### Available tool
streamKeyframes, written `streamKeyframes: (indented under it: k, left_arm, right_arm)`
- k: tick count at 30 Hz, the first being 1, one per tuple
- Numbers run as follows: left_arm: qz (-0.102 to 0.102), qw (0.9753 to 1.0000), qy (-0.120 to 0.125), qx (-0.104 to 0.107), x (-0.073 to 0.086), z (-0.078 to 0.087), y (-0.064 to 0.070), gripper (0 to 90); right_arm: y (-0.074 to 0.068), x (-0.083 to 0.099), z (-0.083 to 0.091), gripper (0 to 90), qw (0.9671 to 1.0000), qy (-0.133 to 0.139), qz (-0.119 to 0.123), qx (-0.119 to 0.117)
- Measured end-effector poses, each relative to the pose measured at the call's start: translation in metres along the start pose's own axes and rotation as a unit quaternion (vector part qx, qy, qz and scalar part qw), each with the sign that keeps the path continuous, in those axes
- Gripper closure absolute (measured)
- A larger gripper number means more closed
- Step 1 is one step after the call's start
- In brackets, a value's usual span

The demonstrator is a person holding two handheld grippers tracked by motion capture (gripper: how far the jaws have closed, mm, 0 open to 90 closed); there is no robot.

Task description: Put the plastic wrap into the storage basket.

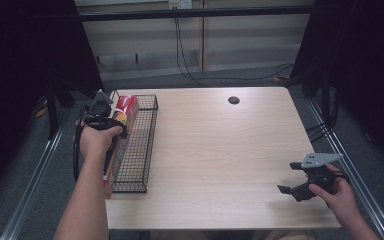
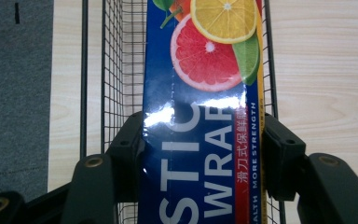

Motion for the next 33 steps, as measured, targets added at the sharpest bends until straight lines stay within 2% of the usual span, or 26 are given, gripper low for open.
streamKeyframes:
  k: [9,13,16,18,20,23,29,33]
  left_arm:
    - [0.011,0.9999,-0.002,-0.002,0.004,-0.006,-0.005,43.3]
    - [0.009,0.9999,-0.007,-0.003,0.005,-0.010,-0.004,43.2]
    - [0.017,0.9998,-0.008,-0.001,0.006,-0.013,-0.003,43.2]
    - [0.011,0.9999,-0.008,-0.003,0.006,-0.015,-0.003,43.2]
    - [0.021,0.9998,-0.005,0.001,0.006,-0.016,-0.001,43.2]
    - [0.013,0.9999,-0.007,-0.002,0.006,-0.019,-0.001,43.1]
    - [0.024,0.9997,-0.009,0.005,0.006,-0.024,0.001,43.1]
    - [0.023,0.9996,-0.013,0.006,0.006,-0.028,0.002,43.1]
  right_arm:
    - [0.001,0.000,0.001,3.5,1.0000,0.000,0.000,0.001]
    - [0.001,0.000,0.001,3.5,1.0000,0.000,0.002,0.002]
    - [0.001,0.000,0.001,3.4,1.0000,-0.001,0.001,0.003]
    - [0.000,0.001,0.001,3.4,1.0000,-0.002,-0.001,0.002]
    - [0.001,0.001,0.001,3.5,1.0000,-0.002,0.002,0.002]
    - [0.002,0.002,0.002,3.4,1.0000,-0.001,0.003,0.002]
    - [0.002,0.002,0.002,3.4,1.0000,0.000,0.002,0.002]
    - [0.001,0.002,0.001,3.4,1.0000,-0.002,0.005,-0.001]
Point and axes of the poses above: each handheld gripper's, and its own axes: z roughly backward along the jaws, x roughly out of its underside, y roughly to its right, the point moved 9 cm from there along -z, roughly forward along the jaws, and after that the axes turned 2 degrees about -x, right-handed, at the moved point
